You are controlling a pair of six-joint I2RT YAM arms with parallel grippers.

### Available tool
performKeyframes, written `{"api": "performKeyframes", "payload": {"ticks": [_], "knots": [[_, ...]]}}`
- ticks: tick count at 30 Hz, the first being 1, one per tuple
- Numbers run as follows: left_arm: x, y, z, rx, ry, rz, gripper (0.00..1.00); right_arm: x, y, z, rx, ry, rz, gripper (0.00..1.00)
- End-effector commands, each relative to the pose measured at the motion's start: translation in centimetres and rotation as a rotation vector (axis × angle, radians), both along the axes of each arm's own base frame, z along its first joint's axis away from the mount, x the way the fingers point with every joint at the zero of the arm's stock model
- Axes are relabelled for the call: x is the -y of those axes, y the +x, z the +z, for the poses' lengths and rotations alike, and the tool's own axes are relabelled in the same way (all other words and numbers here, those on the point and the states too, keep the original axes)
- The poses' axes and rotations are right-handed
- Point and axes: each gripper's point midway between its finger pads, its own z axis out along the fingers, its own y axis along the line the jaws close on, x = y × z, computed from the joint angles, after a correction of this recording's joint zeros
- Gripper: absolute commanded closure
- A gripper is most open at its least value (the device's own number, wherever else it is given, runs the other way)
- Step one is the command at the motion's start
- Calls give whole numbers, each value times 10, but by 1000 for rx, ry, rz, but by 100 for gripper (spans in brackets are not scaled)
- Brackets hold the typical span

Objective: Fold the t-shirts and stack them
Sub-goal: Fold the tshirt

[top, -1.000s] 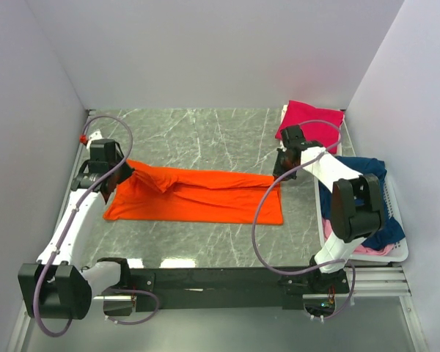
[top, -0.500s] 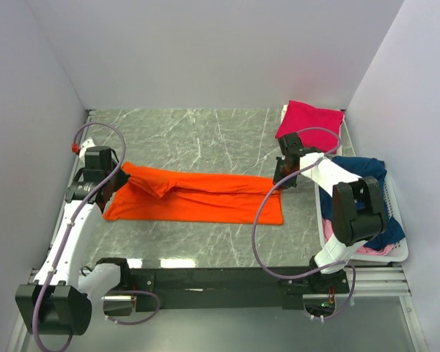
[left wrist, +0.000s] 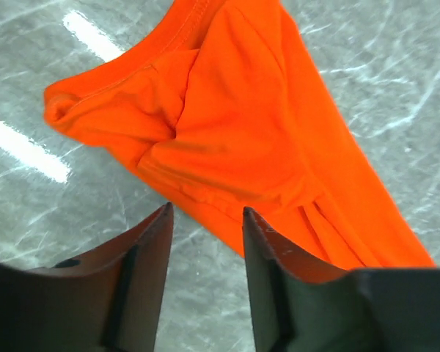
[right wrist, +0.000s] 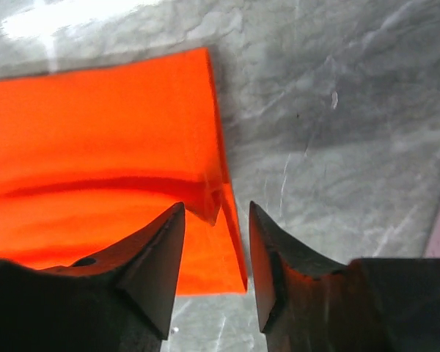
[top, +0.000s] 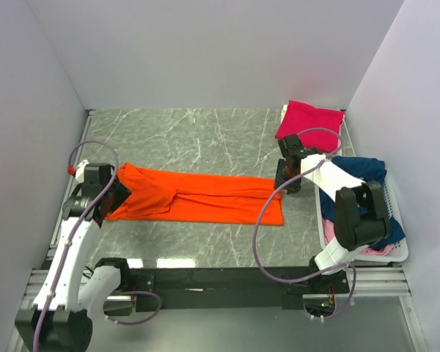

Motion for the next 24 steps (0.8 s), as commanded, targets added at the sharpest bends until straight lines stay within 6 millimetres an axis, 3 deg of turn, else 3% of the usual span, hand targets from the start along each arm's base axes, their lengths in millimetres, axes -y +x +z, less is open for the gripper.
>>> {"api": "performKeyframes", "payload": {"ticks": [1,4,8,11,12,14,16,17,19,20,22,23,24], "knots": [[-4,-16,9,21,-11,51,50,-9,-3,38,101,-34,66,51],[2,-5,10,33,-30,17,49,-36,3,55,157,4,162,51],[2,25,-2,7,15,-42,47,-91,7,68,196,138,273,53],[-7,50,-18,-37,74,-81,46,-139,7,66,185,240,368,55],[-17,58,-24,-59,85,-81,46,-161,2,57,164,254,417,57],[-33,79,-18,-6,68,-56,46,-190,2,62,167,307,466,57],[-52,91,-23,-3,65,-33,46,-228,-7,53,145,353,538,58],[-54,104,-16,30,51,-43,46,-248,-8,61,152,398,564,58],[-66,115,-28,3,43,-41,46,-281,-20,51,120,421,628,58],[-68,123,-25,14,38,-46,46,-298,-17,61,144,443,650,58],[-72,127,-38,-9,-4,-60,46,-327,-31,47,99,463,700,58],[-72,131,-40,1,-25,-74,46,-341,-29,55,115,487,713,58],[-76,131,-42,7,-36,-68,46,-351,-34,42,88,480,722,58]]}}
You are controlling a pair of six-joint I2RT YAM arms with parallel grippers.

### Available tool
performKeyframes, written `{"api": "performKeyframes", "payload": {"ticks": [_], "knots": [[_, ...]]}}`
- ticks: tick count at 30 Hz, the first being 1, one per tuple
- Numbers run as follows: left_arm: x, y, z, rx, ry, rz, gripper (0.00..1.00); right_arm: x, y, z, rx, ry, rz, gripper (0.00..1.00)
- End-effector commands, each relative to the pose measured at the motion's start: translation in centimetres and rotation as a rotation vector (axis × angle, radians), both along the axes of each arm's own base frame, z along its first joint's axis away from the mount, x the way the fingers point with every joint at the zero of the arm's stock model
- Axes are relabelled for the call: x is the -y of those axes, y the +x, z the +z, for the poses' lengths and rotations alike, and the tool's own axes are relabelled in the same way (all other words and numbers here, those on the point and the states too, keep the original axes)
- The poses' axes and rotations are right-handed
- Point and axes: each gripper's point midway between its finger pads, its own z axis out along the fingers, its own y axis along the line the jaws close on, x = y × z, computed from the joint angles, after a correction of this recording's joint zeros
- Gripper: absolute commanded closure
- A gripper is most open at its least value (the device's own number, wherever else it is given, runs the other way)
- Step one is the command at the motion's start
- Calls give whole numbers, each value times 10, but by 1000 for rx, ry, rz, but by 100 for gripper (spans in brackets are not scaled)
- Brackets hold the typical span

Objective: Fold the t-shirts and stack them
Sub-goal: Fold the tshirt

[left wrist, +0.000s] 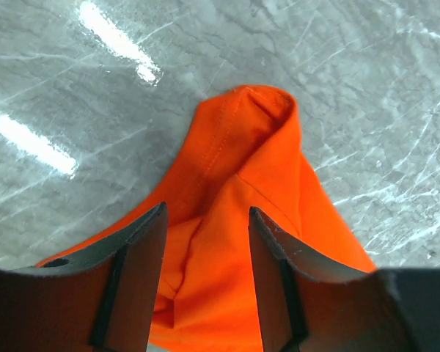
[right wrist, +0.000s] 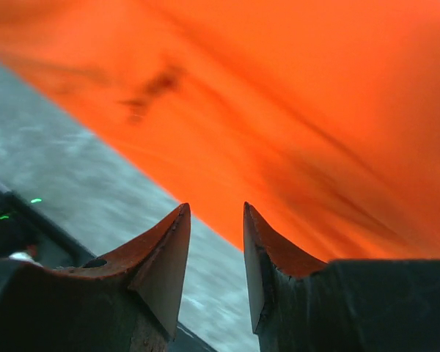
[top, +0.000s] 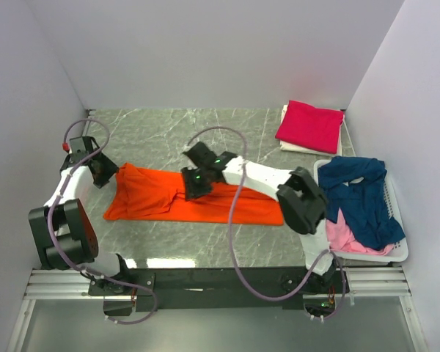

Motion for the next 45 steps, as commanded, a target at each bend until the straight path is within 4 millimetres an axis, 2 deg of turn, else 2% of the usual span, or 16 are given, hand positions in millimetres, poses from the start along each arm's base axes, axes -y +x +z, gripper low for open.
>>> {"api": "performKeyframes", "payload": {"ticks": [1,2,3,7,11,18,23,28,31,38,40,41,45], "knots": [[-3,22,13,98,-33,-71,46,-54,-8,15,-5,106,56,58],[-4,23,11,98,-40,-72,46,-68,-14,19,5,121,78,58],[-4,24,10,100,-58,-72,46,-75,-15,11,3,118,82,58],[6,29,8,128,-132,-83,47,-95,-21,3,-2,128,86,57],[11,32,-3,125,-178,-78,47,-101,-21,-14,-28,110,74,57],[13,35,-2,129,-194,-88,46,-110,-18,-43,-46,76,51,57],[15,33,-4,129,-202,-88,46,-121,-14,-39,-34,88,48,57],[17,32,-7,124,-213,-91,46,-117,-15,-48,-40,49,34,57],[16,31,-6,124,-206,-89,47,-114,-15,-53,-35,30,27,64],[16,28,-9,119,-196,-89,47,-114,-12,-47,-4,9,23,92],[16,28,-9,119,-193,-91,47,-110,-14,-48,-4,-2,24,96],[15,28,-8,119,-190,-88,47,-109,-14,-40,4,9,22,98],[14,28,-8,115,-182,-86,47,-102,-19,-30,-1,4,28,99]]}}
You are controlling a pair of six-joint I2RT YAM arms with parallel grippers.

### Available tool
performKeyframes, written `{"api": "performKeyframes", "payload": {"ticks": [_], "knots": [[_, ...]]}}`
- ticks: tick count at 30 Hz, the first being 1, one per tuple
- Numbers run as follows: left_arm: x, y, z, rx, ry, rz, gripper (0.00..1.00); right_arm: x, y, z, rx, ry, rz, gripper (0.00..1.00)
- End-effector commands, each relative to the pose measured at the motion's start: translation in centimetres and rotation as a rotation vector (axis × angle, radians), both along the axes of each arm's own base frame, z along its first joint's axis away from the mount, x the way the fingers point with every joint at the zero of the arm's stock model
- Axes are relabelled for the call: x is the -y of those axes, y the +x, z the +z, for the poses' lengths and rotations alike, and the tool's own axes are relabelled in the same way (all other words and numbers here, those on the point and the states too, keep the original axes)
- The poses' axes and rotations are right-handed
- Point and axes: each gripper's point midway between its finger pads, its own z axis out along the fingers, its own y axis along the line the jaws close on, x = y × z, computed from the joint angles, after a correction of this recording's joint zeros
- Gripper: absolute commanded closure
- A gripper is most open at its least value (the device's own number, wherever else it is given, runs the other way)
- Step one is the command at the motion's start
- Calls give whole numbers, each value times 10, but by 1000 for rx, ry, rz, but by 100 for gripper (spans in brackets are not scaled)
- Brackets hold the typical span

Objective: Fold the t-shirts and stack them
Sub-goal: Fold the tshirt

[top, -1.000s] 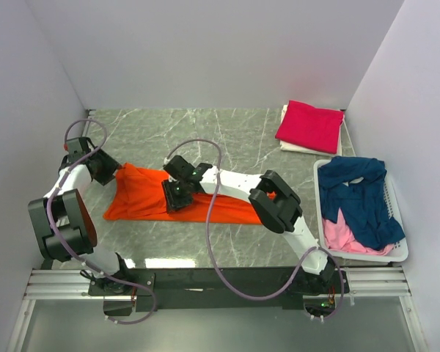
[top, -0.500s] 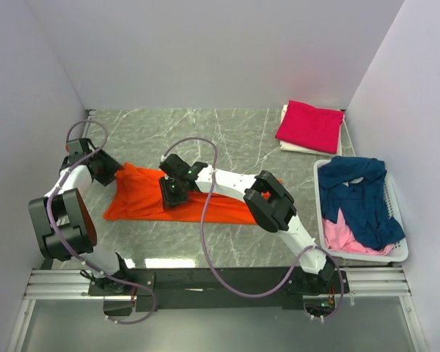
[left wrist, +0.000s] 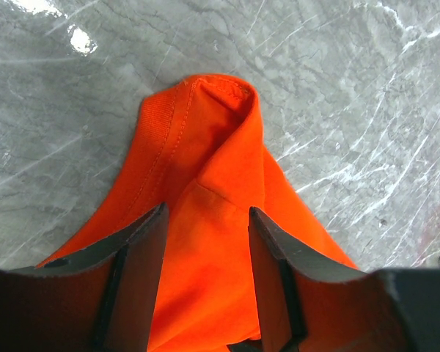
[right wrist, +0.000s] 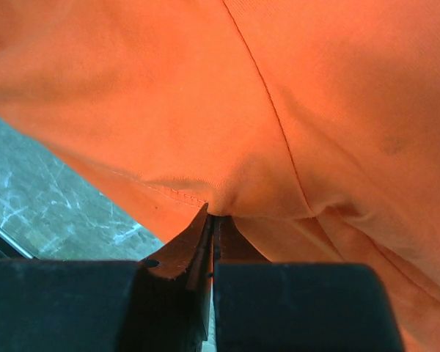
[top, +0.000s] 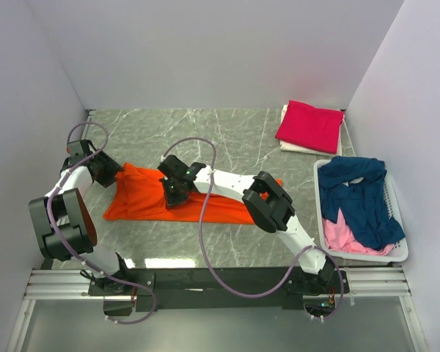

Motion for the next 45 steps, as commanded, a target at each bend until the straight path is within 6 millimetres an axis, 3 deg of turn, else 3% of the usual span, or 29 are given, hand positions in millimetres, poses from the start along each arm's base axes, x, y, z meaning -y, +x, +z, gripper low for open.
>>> {"api": "performKeyframes", "payload": {"ticks": [1,15,24,31,34,38,39,41,42,43,45], "knots": [[-2,6,12,48,21,-3,47,9,-6,25,27,-13,12,99],[-2,5,8,40,18,-5,47,19,-23,34,-29,-39,62,99],[-6,7,-6,13,24,9,47,22,-35,41,-81,-26,92,98],[2,28,-4,57,-31,4,48,24,-27,41,-69,-28,77,66],[3,36,-4,63,-37,16,48,29,-16,60,-16,-4,57,58],[0,47,-4,71,-20,38,48,50,2,78,44,-18,7,57],[0,49,-4,71,-22,41,48,63,8,74,40,-37,-19,56],[-3,57,-2,77,-19,59,48,79,18,89,66,-20,-58,56],[-4,58,-3,74,-12,63,48,94,20,81,65,-41,-83,56],[-4,63,-5,68,-10,65,48,110,33,93,83,-25,-131,56],[-1,69,-5,64,-9,62,48,138,40,82,73,-49,-183,56]]}}
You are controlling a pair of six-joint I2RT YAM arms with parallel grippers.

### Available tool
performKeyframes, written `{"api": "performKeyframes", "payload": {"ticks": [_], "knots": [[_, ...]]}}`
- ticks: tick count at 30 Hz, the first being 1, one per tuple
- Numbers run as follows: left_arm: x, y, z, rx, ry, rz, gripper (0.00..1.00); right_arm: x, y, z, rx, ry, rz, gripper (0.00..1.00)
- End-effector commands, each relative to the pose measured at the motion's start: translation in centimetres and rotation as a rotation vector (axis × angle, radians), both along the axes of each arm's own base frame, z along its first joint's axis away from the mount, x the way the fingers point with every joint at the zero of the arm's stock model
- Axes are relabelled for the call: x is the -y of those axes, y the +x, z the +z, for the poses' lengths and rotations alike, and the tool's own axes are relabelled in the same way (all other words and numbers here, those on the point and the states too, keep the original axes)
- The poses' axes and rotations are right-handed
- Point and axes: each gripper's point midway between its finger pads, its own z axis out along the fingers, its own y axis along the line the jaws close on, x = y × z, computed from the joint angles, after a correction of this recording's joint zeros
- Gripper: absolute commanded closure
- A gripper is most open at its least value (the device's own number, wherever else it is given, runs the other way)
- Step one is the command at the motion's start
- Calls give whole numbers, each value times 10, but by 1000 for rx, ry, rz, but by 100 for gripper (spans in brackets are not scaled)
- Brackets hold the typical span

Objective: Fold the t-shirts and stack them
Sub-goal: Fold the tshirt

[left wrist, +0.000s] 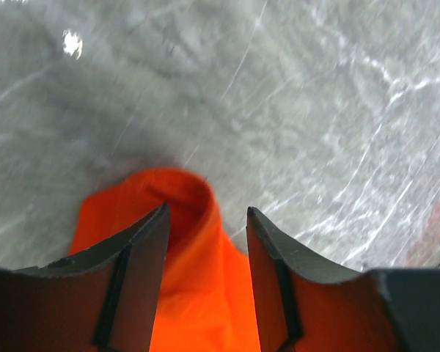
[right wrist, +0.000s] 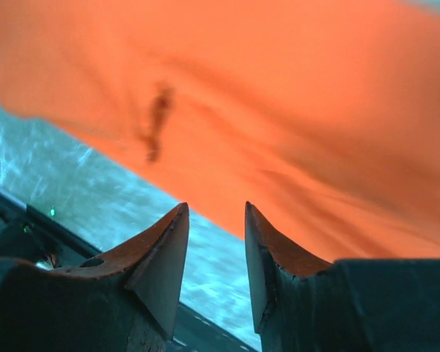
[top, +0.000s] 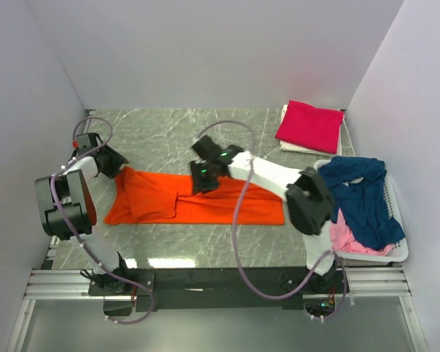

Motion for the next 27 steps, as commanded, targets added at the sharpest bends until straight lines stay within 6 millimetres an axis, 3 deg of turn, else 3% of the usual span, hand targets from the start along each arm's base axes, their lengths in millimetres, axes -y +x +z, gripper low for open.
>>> {"api": "performKeyframes", "payload": {"ticks": [1,3,7,14,20,27], "knots": [[-3,25,10,43,21,24,48,57,41,27,96,15,-151,56],[0,31,12,43,33,19,49,87,49,16,108,-29,-206,56],[7,37,3,8,38,15,50,152,75,14,149,-95,-341,56],[5,41,-4,-51,80,17,57,222,97,-4,160,-184,-461,56],[3,36,-3,-68,91,17,65,252,97,-21,121,-210,-501,56],[14,18,-18,-101,44,10,69,283,98,-34,108,-249,-552,56]]}}
